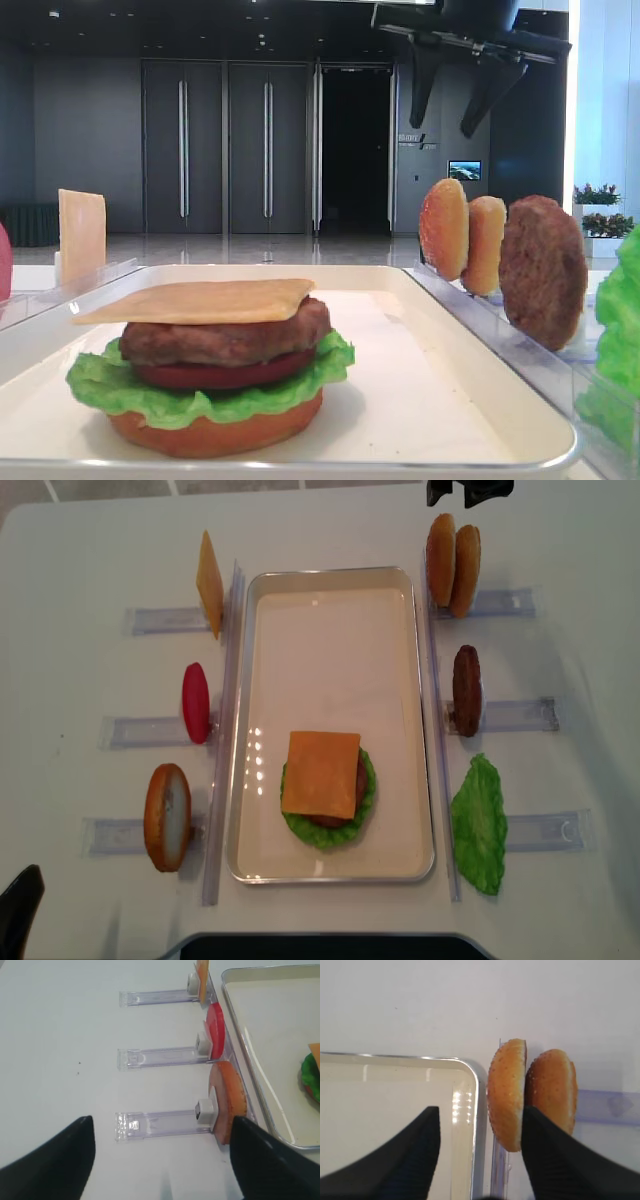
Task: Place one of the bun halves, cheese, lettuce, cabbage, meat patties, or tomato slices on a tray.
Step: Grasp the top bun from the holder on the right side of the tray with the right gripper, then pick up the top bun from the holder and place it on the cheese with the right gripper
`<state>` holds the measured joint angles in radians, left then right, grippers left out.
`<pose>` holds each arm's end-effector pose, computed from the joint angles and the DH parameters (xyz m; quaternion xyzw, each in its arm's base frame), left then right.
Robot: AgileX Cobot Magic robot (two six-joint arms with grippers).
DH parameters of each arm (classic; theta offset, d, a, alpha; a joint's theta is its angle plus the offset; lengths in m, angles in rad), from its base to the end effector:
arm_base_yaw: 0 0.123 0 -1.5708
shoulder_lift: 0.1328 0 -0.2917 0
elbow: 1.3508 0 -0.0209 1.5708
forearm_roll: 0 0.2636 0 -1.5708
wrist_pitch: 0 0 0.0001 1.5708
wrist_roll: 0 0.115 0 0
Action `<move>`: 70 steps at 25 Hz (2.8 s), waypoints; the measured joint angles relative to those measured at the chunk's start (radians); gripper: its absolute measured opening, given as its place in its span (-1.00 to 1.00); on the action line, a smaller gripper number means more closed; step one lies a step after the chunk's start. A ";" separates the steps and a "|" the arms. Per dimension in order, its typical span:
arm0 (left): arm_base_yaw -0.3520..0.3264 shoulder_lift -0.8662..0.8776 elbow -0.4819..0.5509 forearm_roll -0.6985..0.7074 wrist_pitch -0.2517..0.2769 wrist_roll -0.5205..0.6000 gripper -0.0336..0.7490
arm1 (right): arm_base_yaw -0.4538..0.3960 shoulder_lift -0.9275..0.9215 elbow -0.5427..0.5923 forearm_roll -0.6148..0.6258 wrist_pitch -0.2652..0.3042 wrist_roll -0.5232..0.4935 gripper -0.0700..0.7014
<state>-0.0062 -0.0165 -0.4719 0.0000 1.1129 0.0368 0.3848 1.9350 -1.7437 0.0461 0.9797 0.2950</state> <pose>0.0188 -0.0001 0.2589 0.0187 0.8692 0.0076 0.4940 0.4221 0.1757 0.2712 -0.0357 0.9696 0.1008 0.2200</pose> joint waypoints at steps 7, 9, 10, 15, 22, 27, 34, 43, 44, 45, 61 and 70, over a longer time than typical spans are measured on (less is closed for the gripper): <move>0.000 0.000 0.000 0.000 0.000 0.000 0.73 | 0.000 0.031 0.000 0.006 -0.058 0.000 0.18; 0.000 0.000 0.000 0.000 0.000 0.000 0.73 | 0.000 0.038 0.000 0.006 -0.070 0.000 0.18; 0.000 0.000 0.000 0.000 0.000 0.000 0.73 | 0.000 0.043 0.000 0.006 -0.076 0.000 0.18; 0.000 0.000 0.000 0.000 0.000 0.000 0.73 | 0.000 0.068 0.000 0.006 -0.083 -0.004 0.18; 0.000 0.000 0.000 0.000 0.000 0.000 0.73 | 0.000 0.088 0.000 -0.027 -0.083 -0.013 0.18; 0.000 0.000 0.000 0.000 0.000 0.000 0.73 | 0.000 0.103 -0.002 -0.038 -0.082 -0.014 0.18; 0.000 0.000 0.000 0.000 0.000 0.000 0.73 | 0.000 0.130 -0.002 -0.038 -0.075 -0.014 0.18; 0.000 0.000 0.000 0.000 0.000 0.000 0.73 | 0.000 0.156 -0.002 -0.038 -0.068 -0.022 0.08; 0.000 0.000 0.000 0.000 0.000 0.000 0.73 | 0.000 0.156 -0.002 -0.046 -0.068 -0.023 0.03; 0.000 0.000 0.000 0.000 0.000 0.000 0.73 | 0.000 0.156 -0.002 -0.046 -0.068 -0.023 -0.06; 0.000 0.000 0.000 0.000 0.000 0.000 0.73 | 0.000 0.142 -0.002 -0.046 -0.033 -0.023 -0.19; 0.000 0.000 0.000 0.000 0.000 0.000 0.73 | 0.000 0.093 -0.002 0.033 -0.011 -0.021 -0.19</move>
<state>-0.0062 -0.0165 -0.4719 0.0000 1.1129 0.0368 0.3848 2.0278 -1.7456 0.0794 0.9687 0.2741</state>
